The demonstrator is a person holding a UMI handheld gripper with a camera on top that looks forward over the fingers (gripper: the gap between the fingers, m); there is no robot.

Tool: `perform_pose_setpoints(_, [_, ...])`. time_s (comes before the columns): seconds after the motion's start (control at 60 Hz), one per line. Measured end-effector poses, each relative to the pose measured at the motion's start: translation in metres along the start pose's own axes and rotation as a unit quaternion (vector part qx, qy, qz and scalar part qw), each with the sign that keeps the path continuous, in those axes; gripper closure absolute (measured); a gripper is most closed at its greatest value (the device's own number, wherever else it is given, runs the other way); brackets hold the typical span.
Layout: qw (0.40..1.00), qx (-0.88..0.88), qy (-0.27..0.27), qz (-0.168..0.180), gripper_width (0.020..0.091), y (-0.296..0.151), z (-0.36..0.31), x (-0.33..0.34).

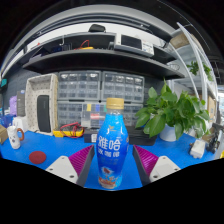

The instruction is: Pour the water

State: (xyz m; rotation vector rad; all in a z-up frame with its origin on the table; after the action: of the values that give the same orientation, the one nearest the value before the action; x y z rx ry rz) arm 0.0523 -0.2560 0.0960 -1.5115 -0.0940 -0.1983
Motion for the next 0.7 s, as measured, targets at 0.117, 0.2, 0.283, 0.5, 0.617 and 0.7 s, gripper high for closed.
perform_pose_setpoints(0.117, [1.000, 0.006, 0.003, -0.002, 0.0493, 0.002, 0.001, -0.013])
perform_pose_setpoints(0.2, [1.000, 0.002, 0.001, -0.003, 0.0609, 0.001, -0.003, -0.016])
perform_pose_setpoints(0.283, [1.000, 0.000, 0.004, -0.001, 0.0683, 0.000, -0.004, -0.016])
perform_pose_setpoints(0.5, [1.000, 0.024, 0.004, 0.013, 0.0813, -0.001, -0.008, -0.017])
perform_pose_setpoints(0.617, [0.999, 0.043, 0.005, 0.007, 0.0814, -0.002, -0.012, -0.015])
perform_pose_setpoints(0.7, [0.997, 0.074, 0.005, 0.001, 0.0815, -0.009, -0.024, -0.016])
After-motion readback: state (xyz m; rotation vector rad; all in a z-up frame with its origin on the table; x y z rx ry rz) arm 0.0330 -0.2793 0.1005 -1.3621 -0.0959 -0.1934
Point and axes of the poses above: the point between the fingertips, and its own axes, seen from behind it with the camera up: z to the right, y down, x backward, against the way the camera looks, the point moved 2 cm from there along x, backward, against the way the camera looks, and after that the axes turned 6 degrees about -y, right-handed, at the moved point
